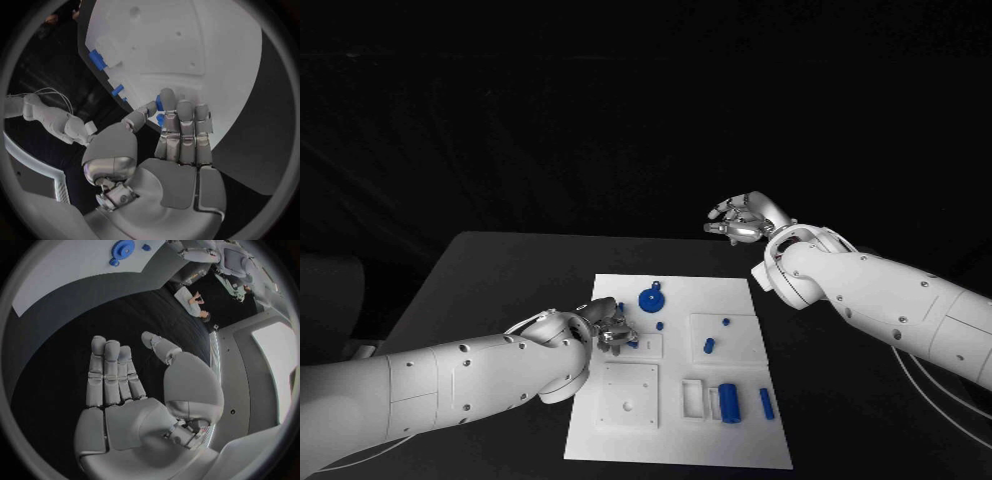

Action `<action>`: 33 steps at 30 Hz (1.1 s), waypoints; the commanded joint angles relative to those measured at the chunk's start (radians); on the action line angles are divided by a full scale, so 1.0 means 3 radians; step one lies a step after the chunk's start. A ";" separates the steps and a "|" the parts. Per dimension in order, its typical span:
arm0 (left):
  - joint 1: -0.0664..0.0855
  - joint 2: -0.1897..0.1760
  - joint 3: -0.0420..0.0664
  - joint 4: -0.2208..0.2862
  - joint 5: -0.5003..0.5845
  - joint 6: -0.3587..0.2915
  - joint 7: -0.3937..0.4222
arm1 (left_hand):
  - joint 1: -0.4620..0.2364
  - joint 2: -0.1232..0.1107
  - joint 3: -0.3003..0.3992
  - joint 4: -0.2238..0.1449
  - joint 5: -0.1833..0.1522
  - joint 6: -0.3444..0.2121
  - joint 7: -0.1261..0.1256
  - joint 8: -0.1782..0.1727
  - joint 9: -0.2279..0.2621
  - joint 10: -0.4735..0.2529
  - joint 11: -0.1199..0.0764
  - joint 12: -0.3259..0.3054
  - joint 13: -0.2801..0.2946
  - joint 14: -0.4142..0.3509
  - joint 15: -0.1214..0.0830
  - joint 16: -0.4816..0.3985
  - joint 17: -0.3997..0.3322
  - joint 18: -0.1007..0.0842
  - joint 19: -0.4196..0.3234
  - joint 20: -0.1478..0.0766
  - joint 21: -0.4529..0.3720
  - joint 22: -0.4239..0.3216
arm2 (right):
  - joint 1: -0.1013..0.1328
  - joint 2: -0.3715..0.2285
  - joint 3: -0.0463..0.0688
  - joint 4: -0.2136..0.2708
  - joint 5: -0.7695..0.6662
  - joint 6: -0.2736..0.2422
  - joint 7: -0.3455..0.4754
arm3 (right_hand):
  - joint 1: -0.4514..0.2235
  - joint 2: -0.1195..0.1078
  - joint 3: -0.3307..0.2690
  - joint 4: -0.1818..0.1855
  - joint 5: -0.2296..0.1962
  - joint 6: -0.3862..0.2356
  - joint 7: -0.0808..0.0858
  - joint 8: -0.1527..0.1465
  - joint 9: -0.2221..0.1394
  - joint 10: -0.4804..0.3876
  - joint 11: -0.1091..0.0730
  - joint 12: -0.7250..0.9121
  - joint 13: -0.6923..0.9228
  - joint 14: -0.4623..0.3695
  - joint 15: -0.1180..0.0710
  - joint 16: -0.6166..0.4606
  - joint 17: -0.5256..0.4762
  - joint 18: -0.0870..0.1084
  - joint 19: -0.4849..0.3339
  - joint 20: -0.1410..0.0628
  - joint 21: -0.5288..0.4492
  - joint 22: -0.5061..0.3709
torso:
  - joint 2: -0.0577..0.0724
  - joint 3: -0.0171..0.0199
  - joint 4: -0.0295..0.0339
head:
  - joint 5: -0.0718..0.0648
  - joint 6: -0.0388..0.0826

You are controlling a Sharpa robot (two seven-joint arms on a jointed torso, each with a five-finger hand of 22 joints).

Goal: Assemble the parts on the task board

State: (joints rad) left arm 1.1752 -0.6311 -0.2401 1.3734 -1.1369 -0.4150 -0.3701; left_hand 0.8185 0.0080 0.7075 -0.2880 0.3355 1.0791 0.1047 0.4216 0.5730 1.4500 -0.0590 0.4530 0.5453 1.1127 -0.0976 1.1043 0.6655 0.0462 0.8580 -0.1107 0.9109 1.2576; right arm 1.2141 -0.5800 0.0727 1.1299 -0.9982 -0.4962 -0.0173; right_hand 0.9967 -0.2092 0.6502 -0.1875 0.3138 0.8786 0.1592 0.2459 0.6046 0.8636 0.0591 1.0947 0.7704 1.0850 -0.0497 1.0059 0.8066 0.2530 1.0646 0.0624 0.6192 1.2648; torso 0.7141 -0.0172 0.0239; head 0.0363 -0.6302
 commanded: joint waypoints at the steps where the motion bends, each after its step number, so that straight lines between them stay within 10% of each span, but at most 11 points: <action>1: -0.0008 0.0012 -0.0006 -0.0002 0.0023 0.0116 0.0004 | 0.0041 0.0002 0.0023 0.0001 0.0016 0.0256 -0.0238 0.0007 0.0002 -0.0005 -0.0025 0.0017 0.0004 0.0017 -0.0004 0.0018 -0.0005 -0.0035 0.0027 -0.0266 -0.0010 0.0005 | 0.0000 -0.0001 0.0002 0.0001 -0.0005 0.0046 0.0005 | -0.0017 0.0008 -0.0018 -0.0001 0.0015 0.0011 0.0012 -0.0001 0.0005 -0.0013 -0.0014 0.0017 -0.0005 0.0023 0.0006 -0.0016 -0.0003 0.0029 0.0022 0.0004 -0.0013 0.0006 | 0.0000 -0.0001 -0.0001 | -0.0001 -0.0001; 33: -0.0008 0.0041 -0.0005 -0.0026 0.0014 0.0206 -0.0006 | 0.0053 -0.0071 0.0015 0.0013 -0.0057 0.0304 -0.0252 0.0002 0.0028 0.0022 -0.0032 0.0061 0.0036 0.0029 -0.0011 0.0057 0.0001 -0.0040 0.0046 -0.0277 -0.0012 0.0028 | -0.0003 0.0013 0.0002 -0.0010 -0.0005 0.0060 -0.0004 | -0.0016 0.0011 -0.0019 -0.0002 0.0021 0.0012 0.0011 -0.0001 0.0005 -0.0016 -0.0014 0.0024 -0.0017 0.0023 0.0005 -0.0017 -0.0003 0.0029 0.0025 0.0003 -0.0019 0.0010 | 0.0003 -0.0001 -0.0001 | 0.0000 -0.0018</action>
State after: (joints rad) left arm 1.1762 -0.6228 -0.2390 1.3639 -1.1360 -0.3796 -0.3726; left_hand 0.8359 -0.0091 0.7103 -0.2877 0.3199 1.0852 0.1070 0.4173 0.5790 1.4540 -0.0631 0.4688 0.5556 1.1149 -0.0995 1.1182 0.6645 0.0463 0.8672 -0.1126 0.9109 1.2655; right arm 1.2135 -0.5771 0.0727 1.1270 -0.9981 -0.4917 -0.0203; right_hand 0.9968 -0.2092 0.6501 -0.1875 0.3137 0.8789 0.1591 0.2459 0.6048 0.8636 0.0592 1.0986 0.7663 1.0863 -0.0483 1.0059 0.8067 0.2467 1.0645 0.0625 0.6193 1.2664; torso 0.7145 -0.0171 0.0236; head 0.0352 -0.6344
